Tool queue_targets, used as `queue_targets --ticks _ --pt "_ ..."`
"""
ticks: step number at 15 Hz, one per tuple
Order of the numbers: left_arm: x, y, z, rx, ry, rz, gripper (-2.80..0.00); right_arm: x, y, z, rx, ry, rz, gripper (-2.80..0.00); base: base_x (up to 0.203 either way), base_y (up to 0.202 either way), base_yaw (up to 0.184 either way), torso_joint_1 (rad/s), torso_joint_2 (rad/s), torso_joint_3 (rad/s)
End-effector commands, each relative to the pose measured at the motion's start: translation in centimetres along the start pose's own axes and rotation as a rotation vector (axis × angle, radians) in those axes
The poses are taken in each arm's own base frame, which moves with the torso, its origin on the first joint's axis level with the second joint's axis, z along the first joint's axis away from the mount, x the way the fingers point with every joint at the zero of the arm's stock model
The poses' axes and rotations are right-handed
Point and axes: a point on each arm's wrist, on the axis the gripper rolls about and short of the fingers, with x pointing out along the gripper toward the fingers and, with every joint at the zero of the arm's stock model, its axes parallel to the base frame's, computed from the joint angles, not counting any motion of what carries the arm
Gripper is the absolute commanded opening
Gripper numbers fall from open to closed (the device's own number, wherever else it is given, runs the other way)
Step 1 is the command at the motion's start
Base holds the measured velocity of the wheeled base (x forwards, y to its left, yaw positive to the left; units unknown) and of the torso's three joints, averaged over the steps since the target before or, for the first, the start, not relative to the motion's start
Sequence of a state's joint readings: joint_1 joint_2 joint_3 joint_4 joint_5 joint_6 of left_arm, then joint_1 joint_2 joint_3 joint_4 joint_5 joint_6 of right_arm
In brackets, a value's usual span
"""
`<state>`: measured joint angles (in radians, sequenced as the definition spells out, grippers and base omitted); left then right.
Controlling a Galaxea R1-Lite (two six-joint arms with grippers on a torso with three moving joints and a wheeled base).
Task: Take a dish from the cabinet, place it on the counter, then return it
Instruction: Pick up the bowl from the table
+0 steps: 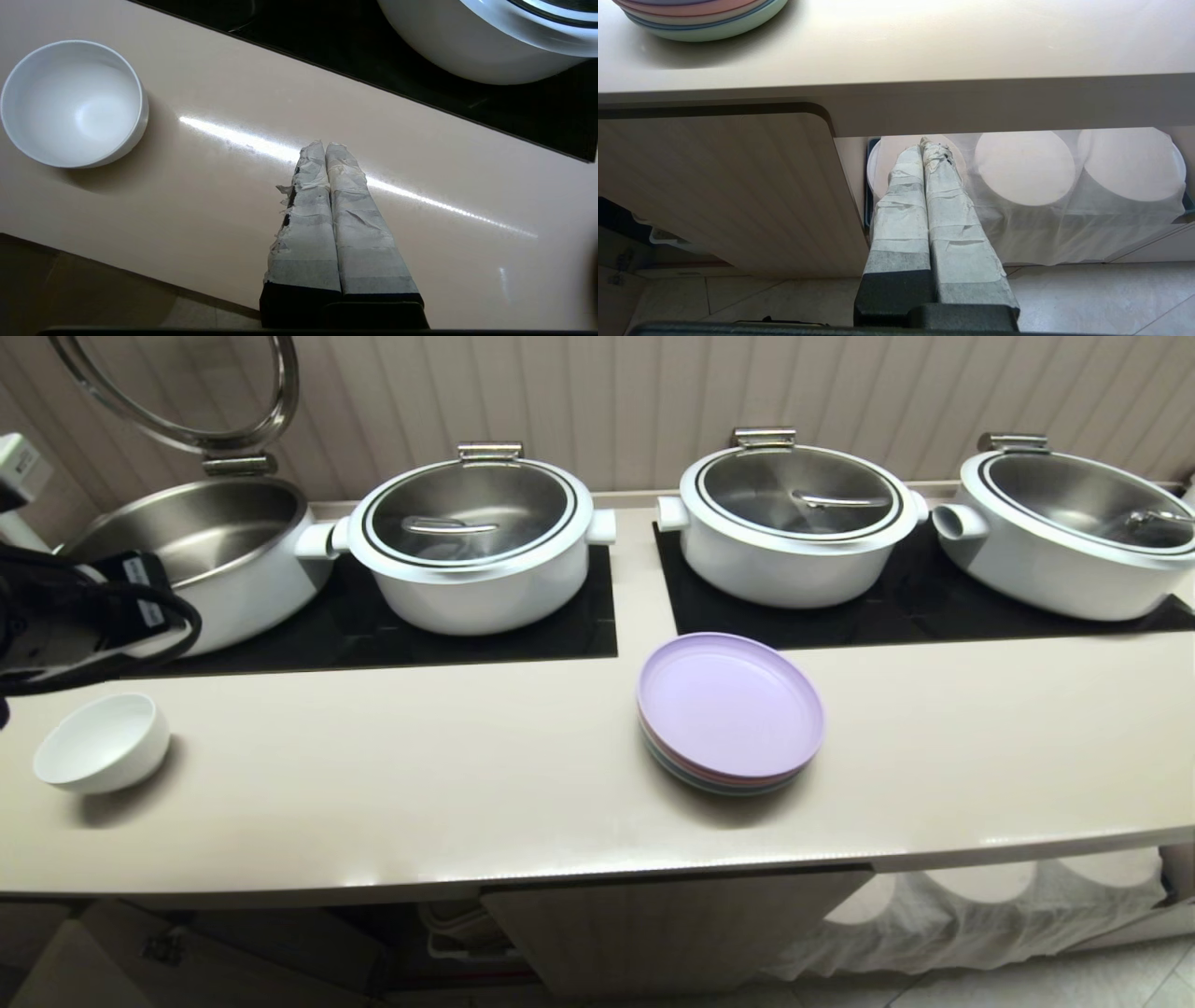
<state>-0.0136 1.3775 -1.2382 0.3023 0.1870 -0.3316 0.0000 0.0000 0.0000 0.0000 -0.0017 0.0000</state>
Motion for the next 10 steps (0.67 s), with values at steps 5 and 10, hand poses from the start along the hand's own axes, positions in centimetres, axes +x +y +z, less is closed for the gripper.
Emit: queue_targets --ticks 5,10 --pt "-2.1 0.5 -2.1 0.027 0.022 -0.022 -2.8 0.0 0.0 0.0 0.0 0.0 0.0 -2.8 0.0 0.0 0.0 0.0 0.0 0.0" --pt "-3.4 2.4 -6.5 0.068 0.096 0.005 -2.8 0.0 0.0 0.0 0.0 0.0 0.0 -2.8 0.0 0.0 0.0 0.0 0.0 0.0"
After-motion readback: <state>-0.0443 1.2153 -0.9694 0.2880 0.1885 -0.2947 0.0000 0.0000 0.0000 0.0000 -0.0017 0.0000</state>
